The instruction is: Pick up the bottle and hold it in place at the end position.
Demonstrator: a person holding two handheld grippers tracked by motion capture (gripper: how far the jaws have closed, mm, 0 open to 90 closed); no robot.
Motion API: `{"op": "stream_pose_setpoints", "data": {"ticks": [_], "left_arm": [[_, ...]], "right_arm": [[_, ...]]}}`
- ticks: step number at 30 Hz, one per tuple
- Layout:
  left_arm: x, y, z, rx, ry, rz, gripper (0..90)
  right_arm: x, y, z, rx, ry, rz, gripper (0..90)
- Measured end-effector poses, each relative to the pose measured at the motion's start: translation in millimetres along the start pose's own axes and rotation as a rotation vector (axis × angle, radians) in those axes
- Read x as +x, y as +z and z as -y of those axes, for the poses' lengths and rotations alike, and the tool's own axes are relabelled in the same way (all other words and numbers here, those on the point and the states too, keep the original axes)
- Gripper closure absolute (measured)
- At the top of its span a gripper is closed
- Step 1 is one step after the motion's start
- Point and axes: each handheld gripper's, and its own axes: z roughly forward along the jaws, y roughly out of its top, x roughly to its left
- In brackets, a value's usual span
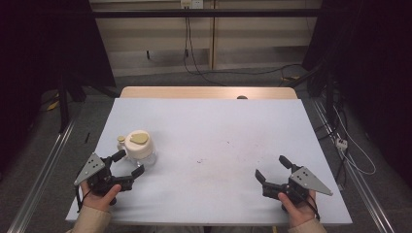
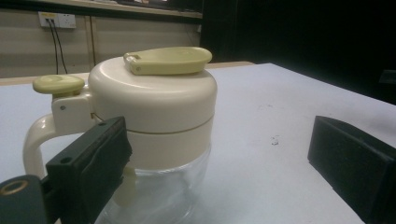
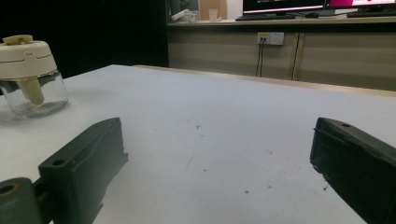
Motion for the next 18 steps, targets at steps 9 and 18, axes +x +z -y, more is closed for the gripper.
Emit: {"op": "stream_pose_setpoints", "data": {"ticks": [9,18], "left_arm": [[-0.2,3.9,0.2,0.015,0.004,-0.001,4.6],[2.3,9.0,1.3,0.070,0.018,-0.050,3.5]], "right_arm": [[1.9,2.3,0.8,0.013,-0.005,-0.013,2.4],[3.7,4.5,0.6,0.013,-0.015,-0.022,2.4]]}}
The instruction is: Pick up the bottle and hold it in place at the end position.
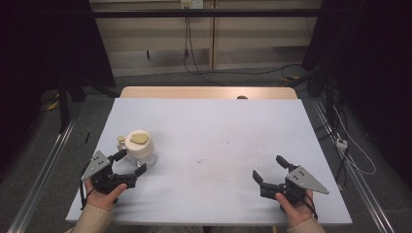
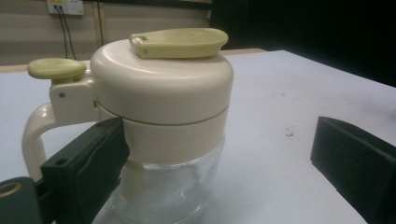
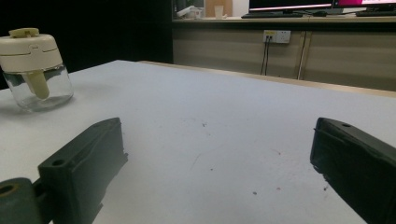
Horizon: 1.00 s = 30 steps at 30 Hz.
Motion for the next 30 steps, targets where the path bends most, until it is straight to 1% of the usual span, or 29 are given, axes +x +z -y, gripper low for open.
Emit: {"op": "stream_pose_setpoints", "data": {"ticks": [2,5,6,8,9,11,13,16,18,19,22,24,26,27,29,30], "left_arm": [[-0.8,0.3,0.3,0.006,0.000,-0.007,3.8],[-1.3,1.9,1.0,0.022,0.012,-0.035,3.8],[-1.1,3.0,1.3,0.027,0.016,-0.052,3.8],[-0.5,5.6,2.1,0.029,0.002,-0.065,3.8],[0.2,7.6,2.5,0.040,0.007,-0.085,3.8],[0.3,9.2,2.8,0.045,0.004,-0.090,3.9],[0.9,14.8,3.6,0.064,0.009,-0.114,3.9],[2.0,19.8,3.6,0.068,0.021,-0.133,3.8],[2.6,23.5,3.6,0.065,0.021,-0.155,3.8],[2.6,23.5,3.6,0.065,0.021,-0.155,3.9],[3.4,30.4,3.5,0.063,0.011,-0.172,3.9],[3.4,33.9,2.8,0.065,0.020,-0.188,3.7],[3.4,37.3,2.4,0.059,0.016,-0.199,3.7],[3.8,38.8,2.2,0.064,0.021,-0.202,3.7],[3.8,40.3,2.3,0.062,0.017,-0.206,3.7],[4.3,44.1,2.4,0.062,0.014,-0.213,3.7]], "right_arm": [[0.1,0.5,-0.1,0.000,-0.001,-0.001,2.3],[0.4,1.1,0.1,0.002,0.000,-0.003,2.3],[0.5,1.2,0.1,0.001,0.001,-0.004,2.4],[0.5,1.1,-0.1,-0.002,-0.001,-0.006,2.4],[0.5,1.0,-0.1,-0.002,-0.002,-0.007,2.4],[0.6,1.0,0.0,-0.001,0.000,-0.008,2.4],[0.8,0.8,0.1,-0.001,0.003,-0.010,2.4],[0.6,0.4,0.0,-0.002,-0.001,-0.011,2.5],[0.8,0.7,-0.1,-0.003,-0.001,-0.010,2.6],[0.9,0.8,-0.1,-0.002,-0.001,-0.011,2.6],[1.3,0.8,-0.2,-0.001,-0.002,-0.013,2.6],[1.0,0.7,-0.2,-0.002,0.000,-0.012,2.6],[0.5,0.5,-0.2,-0.002,-0.002,-0.014,2.6],[0.5,0.3,-0.2,-0.004,-0.001,-0.015,2.6],[0.6,0.3,-0.3,-0.003,-0.001,-0.015,2.7],[0.6,0.3,-0.3,-0.004,-0.003,-0.014,2.8]]}}
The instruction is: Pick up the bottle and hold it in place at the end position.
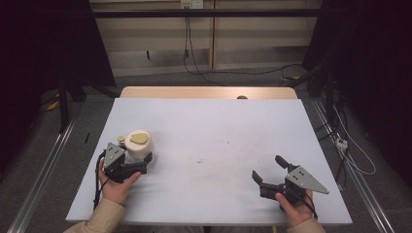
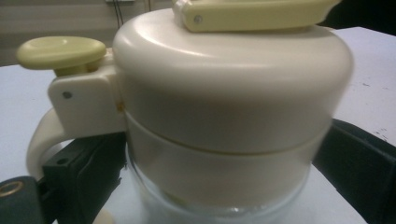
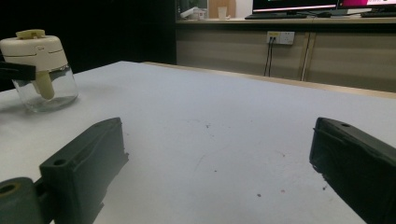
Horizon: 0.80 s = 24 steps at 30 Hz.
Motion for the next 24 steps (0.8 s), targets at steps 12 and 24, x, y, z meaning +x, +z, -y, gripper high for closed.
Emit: {"op": "stream_pose_setpoints", "data": {"ticks": [12,24], "left_arm": [[-1.0,12.0,-1.6,-0.012,-0.027,-0.020,3.5],[-3.1,19.9,-2.8,-0.034,-0.051,-0.049,4.0]], "right_arm": [[-0.1,-0.7,-0.5,-0.005,0.008,-0.001,2.9],[-0.3,-0.8,-0.5,-0.007,0.012,0.001,2.9]]}}
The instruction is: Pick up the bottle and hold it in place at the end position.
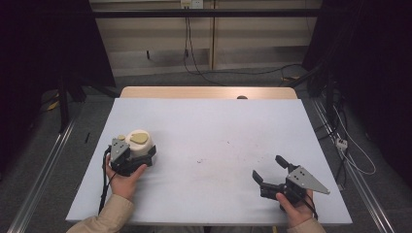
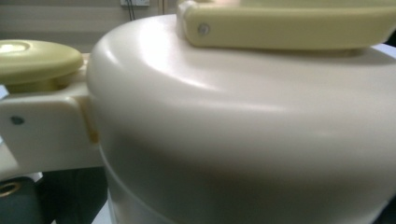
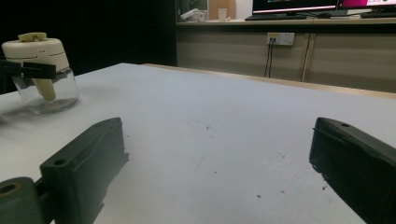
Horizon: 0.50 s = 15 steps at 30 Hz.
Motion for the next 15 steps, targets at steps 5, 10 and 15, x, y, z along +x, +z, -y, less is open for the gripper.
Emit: {"op": "stream_pose_setpoints", "data": {"ticks": [5,10,15], "left_arm": [[-0.6,1.4,0.3,-0.008,-0.005,-0.003,4.2],[-1.2,2.4,0.0,-0.012,-0.007,-0.007,4.7],[-5.5,3.4,-2.5,-0.011,0.015,-0.023,5.4]], "right_arm": [[-0.1,0.1,0.1,0.000,0.000,-0.002,2.9],[-0.2,0.0,0.1,0.001,-0.001,-0.002,2.9],[-0.5,-0.3,-0.1,-0.002,0.001,-0.002,3.0]]}}
